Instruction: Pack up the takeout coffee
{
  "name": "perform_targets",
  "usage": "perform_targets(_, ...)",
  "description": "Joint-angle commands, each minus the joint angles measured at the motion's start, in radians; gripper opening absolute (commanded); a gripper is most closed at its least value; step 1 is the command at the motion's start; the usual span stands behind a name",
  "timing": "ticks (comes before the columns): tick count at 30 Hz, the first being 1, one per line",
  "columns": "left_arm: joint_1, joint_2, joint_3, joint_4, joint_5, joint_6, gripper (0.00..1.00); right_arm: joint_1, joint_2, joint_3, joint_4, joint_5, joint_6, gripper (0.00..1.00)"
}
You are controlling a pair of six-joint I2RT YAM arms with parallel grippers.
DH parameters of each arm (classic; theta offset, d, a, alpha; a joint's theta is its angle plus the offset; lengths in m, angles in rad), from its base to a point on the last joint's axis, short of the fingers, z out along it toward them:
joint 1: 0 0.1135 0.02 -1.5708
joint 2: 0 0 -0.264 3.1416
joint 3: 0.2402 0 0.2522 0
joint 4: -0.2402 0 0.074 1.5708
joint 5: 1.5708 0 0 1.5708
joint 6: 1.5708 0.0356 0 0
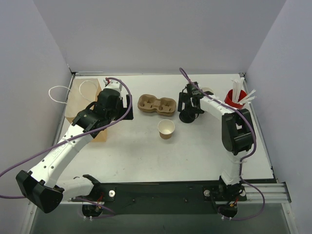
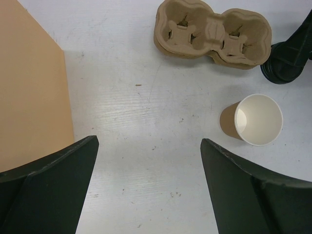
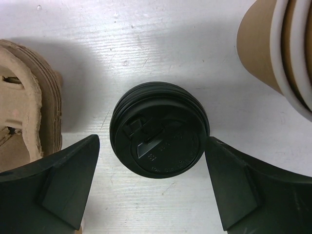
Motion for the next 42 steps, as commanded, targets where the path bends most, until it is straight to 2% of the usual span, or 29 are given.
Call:
perform_targets(1, 0.005, -0.003, 0.048, 0.023, 0.005, 0.009, 0.97, -0.008, 0.007, 0.035, 0.011, 0.038, -0.023, 0.84)
perform_targets(21, 0.005, 0.010, 0.055, 0.018, 0.008, 0.008, 0.98, -0.023, 0.044, 0.015, 0.029, 0.026, -0.031, 0.83)
perform_targets(32, 0.005, 0.016, 0.059, 0.021, 0.010, 0.009, 0.97, -0.024, 0.045, 0.019, 0.021, 0.021, -0.023, 0.75)
perform_targets(37, 0.005, 0.017, 0.059, 0.021, 0.007, 0.011, 0.97, -0.023, 0.044, 0.036, 0.001, 0.018, -0.020, 0.67)
perform_targets(42, 0.005, 0.020, 0.059, 0.021, 0.007, 0.014, 0.97, -0.015, 0.033, 0.071, -0.045, 0.028, -0.014, 0.66)
